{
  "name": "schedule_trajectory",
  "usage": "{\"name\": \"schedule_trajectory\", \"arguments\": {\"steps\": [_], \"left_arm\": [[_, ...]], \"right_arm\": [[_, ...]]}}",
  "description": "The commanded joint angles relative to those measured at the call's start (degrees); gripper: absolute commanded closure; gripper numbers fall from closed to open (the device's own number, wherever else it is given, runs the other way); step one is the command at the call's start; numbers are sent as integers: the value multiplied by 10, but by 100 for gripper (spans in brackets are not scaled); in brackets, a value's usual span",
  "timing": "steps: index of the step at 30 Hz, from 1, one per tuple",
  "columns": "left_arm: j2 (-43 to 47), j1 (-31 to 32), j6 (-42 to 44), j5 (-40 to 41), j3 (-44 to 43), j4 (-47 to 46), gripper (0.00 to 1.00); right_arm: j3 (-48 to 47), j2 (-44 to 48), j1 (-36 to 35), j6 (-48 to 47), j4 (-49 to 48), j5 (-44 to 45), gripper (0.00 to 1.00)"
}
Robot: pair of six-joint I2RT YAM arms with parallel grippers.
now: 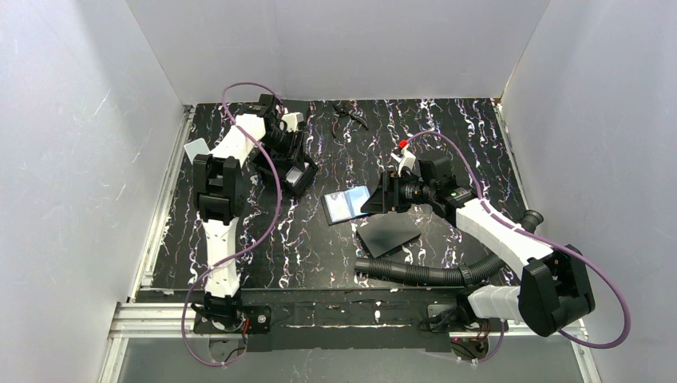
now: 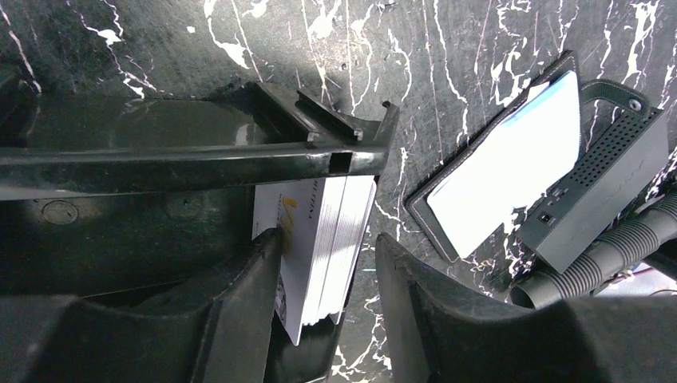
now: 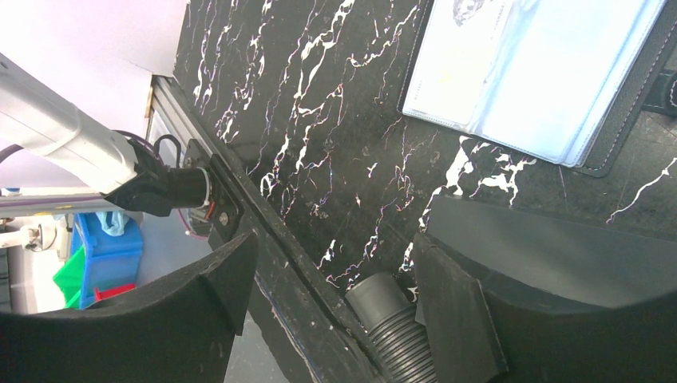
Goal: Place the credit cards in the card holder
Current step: Pick up the credit card from the storage box.
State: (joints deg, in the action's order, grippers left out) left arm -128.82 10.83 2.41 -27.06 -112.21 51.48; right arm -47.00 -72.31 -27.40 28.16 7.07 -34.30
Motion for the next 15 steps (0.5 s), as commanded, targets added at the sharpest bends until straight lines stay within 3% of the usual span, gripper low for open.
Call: {"name": "schedule_trajectory", "arguments": {"steps": [1,15], "left_arm": [[48,2,1,-28,-1,17,58],[47,2,-2,-28,0,18,68]], "right_arm": [[2,15,-1,0,-21,-3,20],[3,15,-2,0,-21,-4,20]]}}
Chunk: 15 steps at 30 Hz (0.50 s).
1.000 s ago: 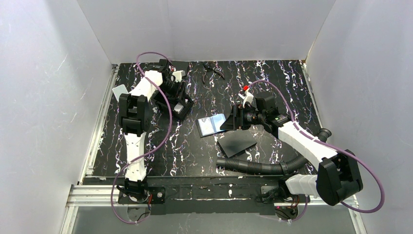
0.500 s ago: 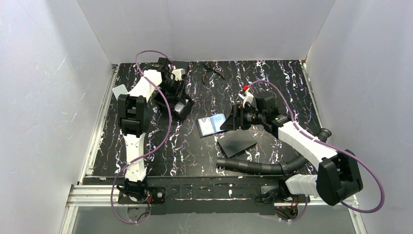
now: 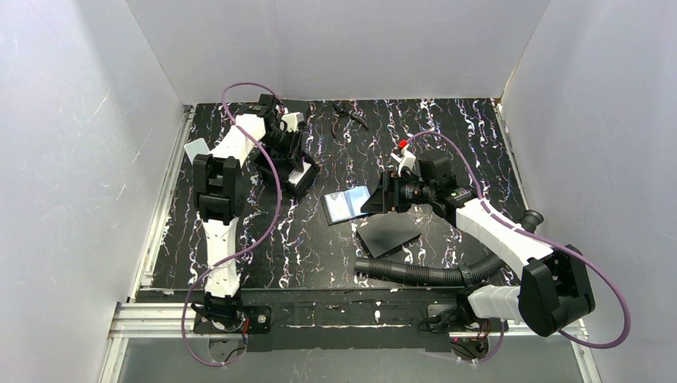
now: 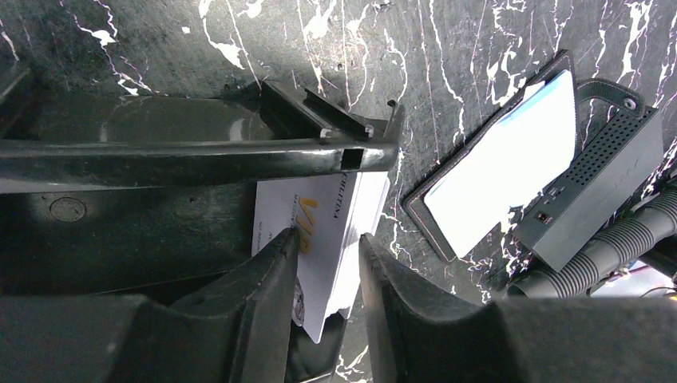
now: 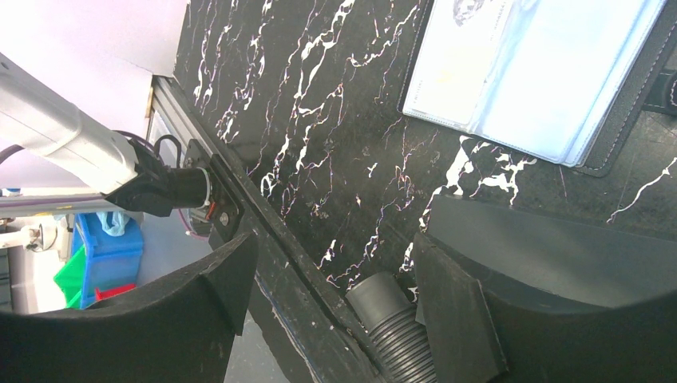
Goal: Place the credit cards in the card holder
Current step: Pick up the credit card from the storage box.
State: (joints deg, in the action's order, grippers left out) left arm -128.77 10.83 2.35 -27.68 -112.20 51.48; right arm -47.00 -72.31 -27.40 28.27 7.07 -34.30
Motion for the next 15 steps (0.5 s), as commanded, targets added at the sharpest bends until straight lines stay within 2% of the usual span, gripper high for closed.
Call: {"name": "schedule_trajectory", "arguments": {"steps": [1,15], "left_arm": [[47,2,-1,-23,0,18,69],[51,2,1,-16,-8,26,75]], "right_arm": [[3,15,-1,-1,-21,-4,20],[3,15,-1,-1,-21,-5,20]]}}
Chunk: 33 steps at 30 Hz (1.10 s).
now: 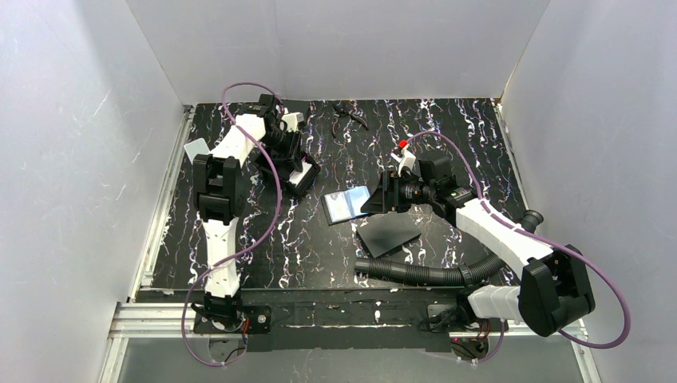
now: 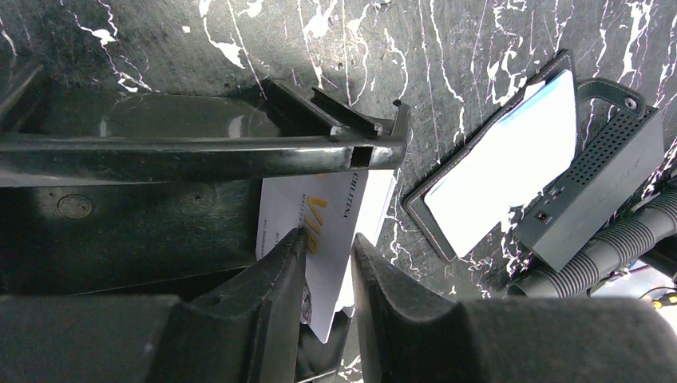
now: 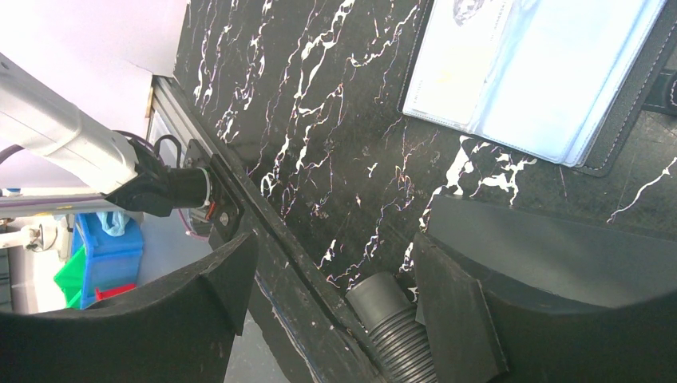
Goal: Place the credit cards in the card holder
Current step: Pick up the credit card from the storage box.
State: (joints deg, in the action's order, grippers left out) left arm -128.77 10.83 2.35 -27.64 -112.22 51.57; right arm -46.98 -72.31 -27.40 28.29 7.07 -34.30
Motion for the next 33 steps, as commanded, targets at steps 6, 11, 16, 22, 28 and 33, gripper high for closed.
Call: {"name": "schedule_trajectory", "arguments": {"steps": [6,11,16,22,28,33], "left_arm": [[54,2,0,-8,-11,31,77],[60,3,1,9,-11,35,78],[68,4,1,22,-12,37,81],[73,8,1,33,-18,38,87],[78,16,6,70,-24,45,92],[88,25,14,109,-30,49,95]], "right_arm": [[3,14,-2,0,-22,-7,20],[2,13,-2,0,-23,-8,20],[2,13,-2,0,-23,-9,20],[0,12,-2,0,-23,-9,20],[-1,11,-2,0,-23,-9,20],[-1,11,-2,0,-23,-9,20]]}}
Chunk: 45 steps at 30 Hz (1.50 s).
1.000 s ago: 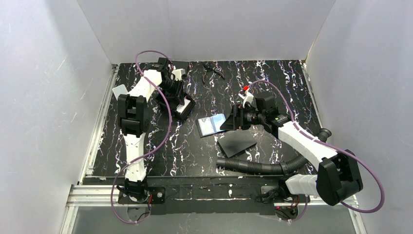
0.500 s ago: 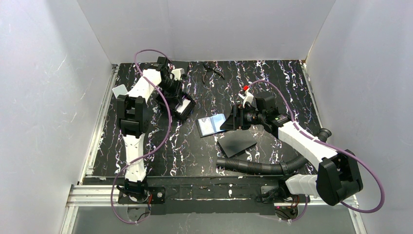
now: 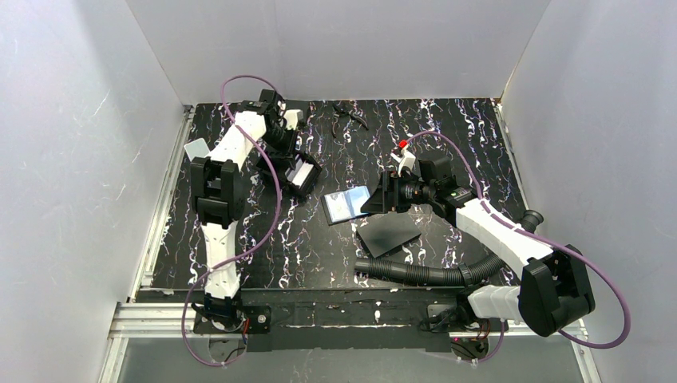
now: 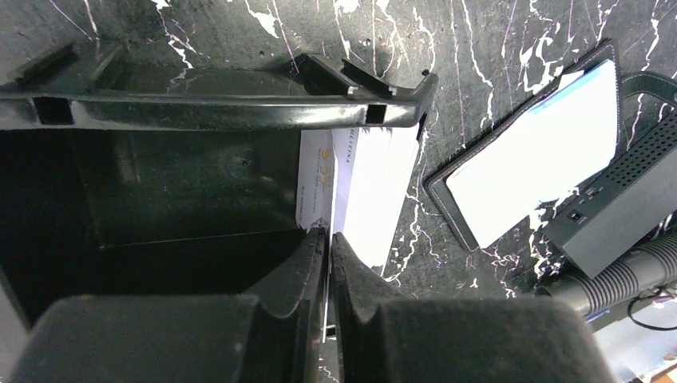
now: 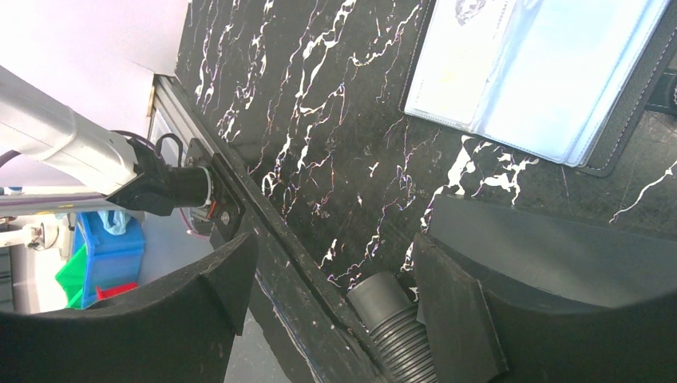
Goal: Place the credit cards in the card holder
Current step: Pick up the credit card from the storage box, then insert the credit card into the card holder.
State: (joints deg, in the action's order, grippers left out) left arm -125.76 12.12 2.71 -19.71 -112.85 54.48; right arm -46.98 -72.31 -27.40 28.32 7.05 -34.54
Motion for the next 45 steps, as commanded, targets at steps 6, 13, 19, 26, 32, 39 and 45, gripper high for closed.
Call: {"name": "schedule_trajectory", "arguments": {"steps": [6,13,19,26,32,39,45], "left_arm": [[75,23,22,95,-35,26,96],[125,30,11,240,-47,19,100],[241,31,-59,239,-28,-28,100],[481,30,-300,-20,275,-333,100],[568,43,-603,-81,571,-756,100],[566,105,-688,-57,661,-916,100],[554,121,-710,-71,663,-954,100]], "right_arm": [[-1,10,-2,0,-24,-7,20],[-5,7,-2,-4,-17,-4,20],[-26,-5,-2,-35,17,11,20],[-35,-5,-2,41,-78,-56,18],[62,24,-5,374,-503,-58,9],[60,-30,-7,480,-634,-6,11],[43,-57,1,454,-586,14,20]]}}
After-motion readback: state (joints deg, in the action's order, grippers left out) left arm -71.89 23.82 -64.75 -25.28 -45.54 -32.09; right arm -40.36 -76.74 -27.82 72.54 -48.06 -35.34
